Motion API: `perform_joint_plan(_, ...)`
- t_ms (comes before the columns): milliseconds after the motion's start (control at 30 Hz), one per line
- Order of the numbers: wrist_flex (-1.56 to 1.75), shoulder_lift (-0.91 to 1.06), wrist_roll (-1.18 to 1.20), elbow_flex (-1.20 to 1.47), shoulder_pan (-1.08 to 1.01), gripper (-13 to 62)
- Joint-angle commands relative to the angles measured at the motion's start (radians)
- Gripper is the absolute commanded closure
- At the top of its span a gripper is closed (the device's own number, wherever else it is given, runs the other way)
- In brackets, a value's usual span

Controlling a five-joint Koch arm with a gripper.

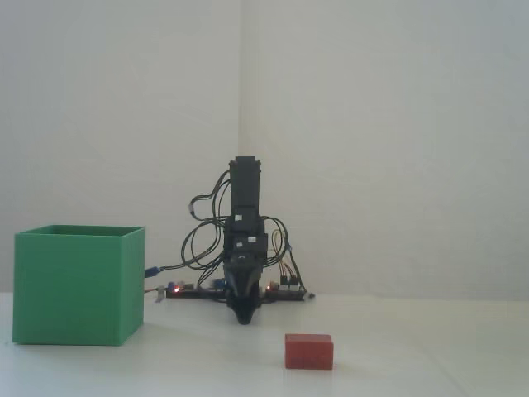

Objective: Grasp a red block and put it in the green bin.

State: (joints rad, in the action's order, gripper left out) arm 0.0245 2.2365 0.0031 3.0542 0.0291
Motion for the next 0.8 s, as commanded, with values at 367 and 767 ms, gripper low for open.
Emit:
perform_joint_plan(367,-0.621,-0.239,-0.572,-0.884,-0.026,20.6)
perform_joint_plan(767,-1.358,-0.692,-0.307,-1.838,0.0,12.8)
